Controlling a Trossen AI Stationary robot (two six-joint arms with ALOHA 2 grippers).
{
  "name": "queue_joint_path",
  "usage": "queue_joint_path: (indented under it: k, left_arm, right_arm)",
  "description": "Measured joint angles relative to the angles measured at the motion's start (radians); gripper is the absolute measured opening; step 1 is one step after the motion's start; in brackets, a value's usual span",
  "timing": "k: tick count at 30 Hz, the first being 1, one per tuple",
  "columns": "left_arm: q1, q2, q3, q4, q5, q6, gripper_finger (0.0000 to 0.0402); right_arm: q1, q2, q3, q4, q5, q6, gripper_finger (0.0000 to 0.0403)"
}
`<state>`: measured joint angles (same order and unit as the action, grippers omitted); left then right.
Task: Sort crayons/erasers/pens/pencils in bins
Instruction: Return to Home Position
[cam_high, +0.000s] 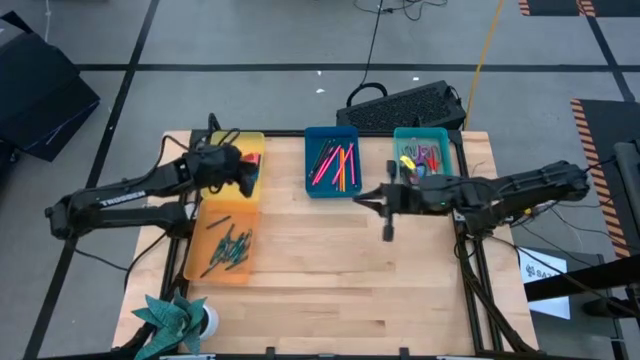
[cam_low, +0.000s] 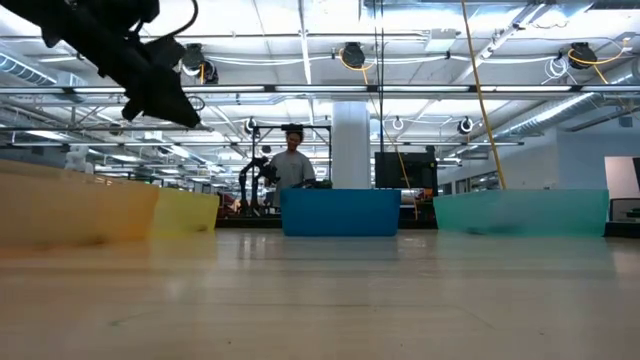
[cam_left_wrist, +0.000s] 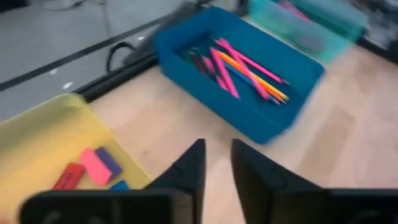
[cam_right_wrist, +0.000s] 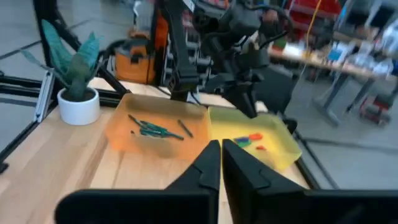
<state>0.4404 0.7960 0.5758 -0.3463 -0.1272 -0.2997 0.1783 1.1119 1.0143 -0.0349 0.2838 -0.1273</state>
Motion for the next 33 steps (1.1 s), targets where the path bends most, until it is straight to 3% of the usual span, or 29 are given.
queue_joint_path:
  k: [4,8,11,16,22,26,29,33]
  left_arm:
    - [-0.054,-0.028,0.000,-0.016,0.015,0.027,0.0039]
    - [-0.071,-0.029,0.000,0.018,-0.002,0.055,0.0017]
    - [-0.070,-0.030,0.000,0.059,-0.061,0.041,0.0011]
    - [-0.071,-0.053,0.000,0.113,0.068,0.179,0.0018]
    - [-0.074,-0.120,-0.001,0.088,0.214,0.283,0.0025]
    - [-0.086,-0.204,-0.044,0.141,0.324,0.383,0.0026]
    - [-0.089,-0.286,-0.132,0.257,0.393,0.395,0.0026]
    - [-0.089,-0.398,-0.264,0.391,0.491,0.349,0.0026]
  right_arm:
    - [0.001,-0.112,-0.167,0.077,0.029,-0.029,0.0016]
    - [0.004,-0.187,-0.285,0.087,0.222,0.105,0.0045]
    - [0.000,-0.253,-0.340,0.129,0.274,0.148,0.0060]
    - [0.012,-0.417,-0.421,0.129,0.260,0.031,0.0070]
    - [0.013,-0.598,-0.528,0.121,0.268,0.090,0.0070]
    - [0.014,-0.710,-0.587,0.123,0.252,0.043,0.0070]
    - [0.014,-0.791,-0.644,0.131,0.196,0.021,0.0070]
    - [0.014,-0.894,-0.734,0.145,0.033,0.043,0.0070]
